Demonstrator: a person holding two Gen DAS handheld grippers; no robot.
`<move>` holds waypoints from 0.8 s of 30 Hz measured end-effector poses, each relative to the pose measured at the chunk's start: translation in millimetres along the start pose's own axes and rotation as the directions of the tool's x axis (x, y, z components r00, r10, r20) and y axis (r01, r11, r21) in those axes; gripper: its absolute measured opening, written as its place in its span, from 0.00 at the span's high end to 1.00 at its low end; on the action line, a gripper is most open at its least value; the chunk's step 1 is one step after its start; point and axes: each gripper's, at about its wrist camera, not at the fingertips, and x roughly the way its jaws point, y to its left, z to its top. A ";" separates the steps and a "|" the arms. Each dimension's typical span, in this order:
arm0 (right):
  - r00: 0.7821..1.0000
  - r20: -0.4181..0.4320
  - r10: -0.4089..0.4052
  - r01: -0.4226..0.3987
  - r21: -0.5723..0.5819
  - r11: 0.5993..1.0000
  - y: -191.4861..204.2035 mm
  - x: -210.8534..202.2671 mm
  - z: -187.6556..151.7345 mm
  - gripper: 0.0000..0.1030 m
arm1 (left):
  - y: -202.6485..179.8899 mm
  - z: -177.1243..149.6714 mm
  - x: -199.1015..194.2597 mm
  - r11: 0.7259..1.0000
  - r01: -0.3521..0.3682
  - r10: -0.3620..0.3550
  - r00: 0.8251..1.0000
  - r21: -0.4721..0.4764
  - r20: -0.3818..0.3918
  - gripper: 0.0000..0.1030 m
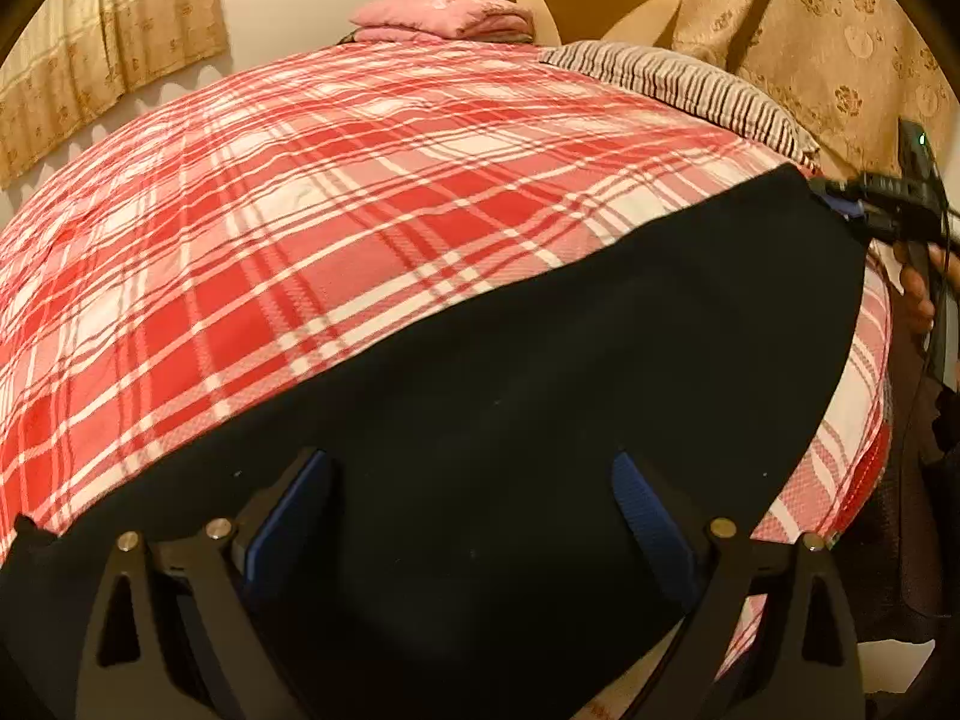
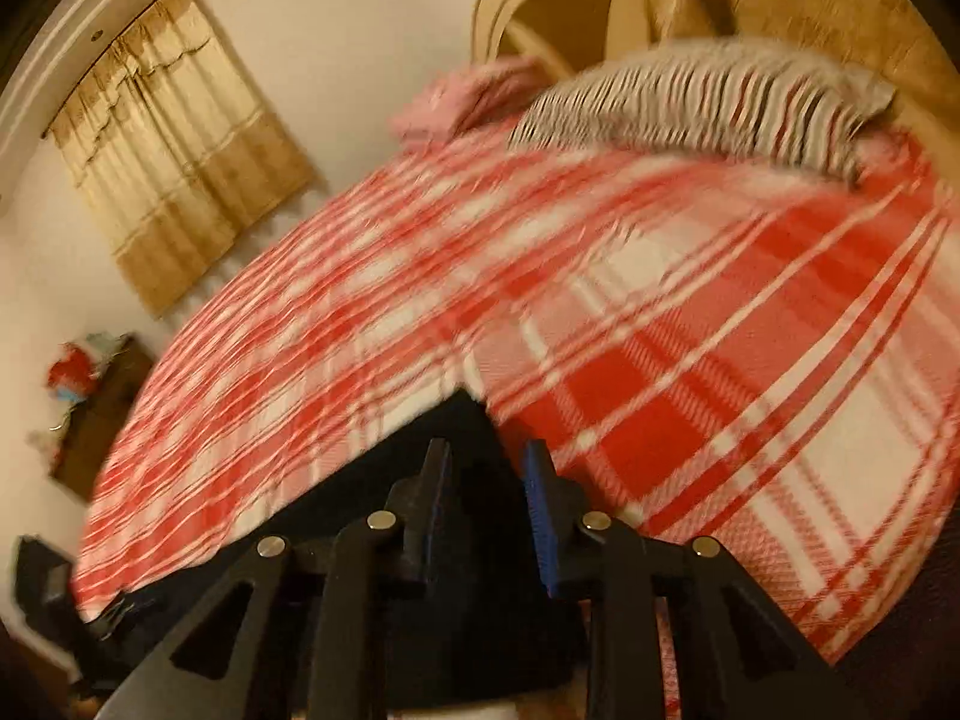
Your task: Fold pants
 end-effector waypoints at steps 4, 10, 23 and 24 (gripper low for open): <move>0.996 -0.080 0.035 -0.034 0.010 0.999 -16.9 1.8 0.3 0.74 | 13.8 -6.1 -9.2 0.998 -0.019 0.020 1.000 -0.054 0.023 0.06; 0.984 -0.175 0.041 -0.049 -0.038 0.998 -20.4 -7.7 0.5 0.69 | 36.1 -17.1 -14.1 0.990 -0.051 0.056 0.998 -0.130 0.029 0.06; 0.977 -0.116 0.180 -0.175 0.051 0.983 -32.4 -4.2 -4.7 0.61 | 56.5 -31.0 -27.1 0.981 -0.077 0.086 0.995 -0.178 0.044 0.04; 0.974 -0.111 0.199 -0.193 0.065 0.979 -34.4 -3.1 -5.8 0.61 | 61.2 -33.2 -28.4 0.978 -0.082 0.092 0.995 -0.191 0.043 0.04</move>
